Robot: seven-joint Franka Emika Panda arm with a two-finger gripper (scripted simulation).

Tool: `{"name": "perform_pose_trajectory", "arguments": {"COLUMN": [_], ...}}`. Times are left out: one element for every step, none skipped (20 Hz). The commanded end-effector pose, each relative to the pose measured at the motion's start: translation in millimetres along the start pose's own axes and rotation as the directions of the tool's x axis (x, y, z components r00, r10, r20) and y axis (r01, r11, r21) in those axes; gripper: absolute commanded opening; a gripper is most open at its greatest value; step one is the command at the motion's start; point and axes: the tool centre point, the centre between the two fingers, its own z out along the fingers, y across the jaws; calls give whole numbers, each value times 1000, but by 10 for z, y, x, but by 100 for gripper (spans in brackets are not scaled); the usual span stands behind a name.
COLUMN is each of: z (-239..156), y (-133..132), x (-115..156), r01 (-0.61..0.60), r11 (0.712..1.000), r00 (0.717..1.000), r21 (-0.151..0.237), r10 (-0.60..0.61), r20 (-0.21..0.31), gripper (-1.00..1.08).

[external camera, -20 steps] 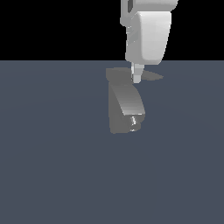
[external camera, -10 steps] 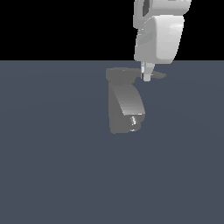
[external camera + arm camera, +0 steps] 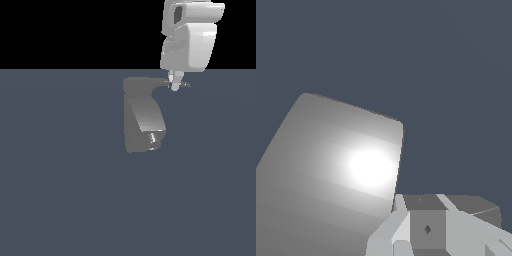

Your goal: Turn on the faucet by rotating a designated handle.

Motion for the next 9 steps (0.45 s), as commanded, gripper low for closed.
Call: {"name": "perform_pose_trajectory", "arguments": {"z": [1,1,1,0,0,0,-1,-1,-1], "y": [-50,-73,-96,-119,-141,-164,-186,-208,-208], "x": [181,215,248,281,314,347,379,412,412], "r01": [-19,-20,-21,-22,-22,-23,-24,-25,-25], "r11": [1000,1000,1000,1000,1000,1000,1000,1000,1000], "r00": [1000,1000,1000,1000,1000,1000,1000,1000,1000], "r21": [2,2,2,2,2,2,2,3,3], "r10": [19,20,21,22,22,23,24,25,25], "r20": [-2,-2,-2,-2,-2,-2,-1,-1,-1], "gripper": [-100,-100,-100,-100,-100,-100,-100,-100,-100]}}
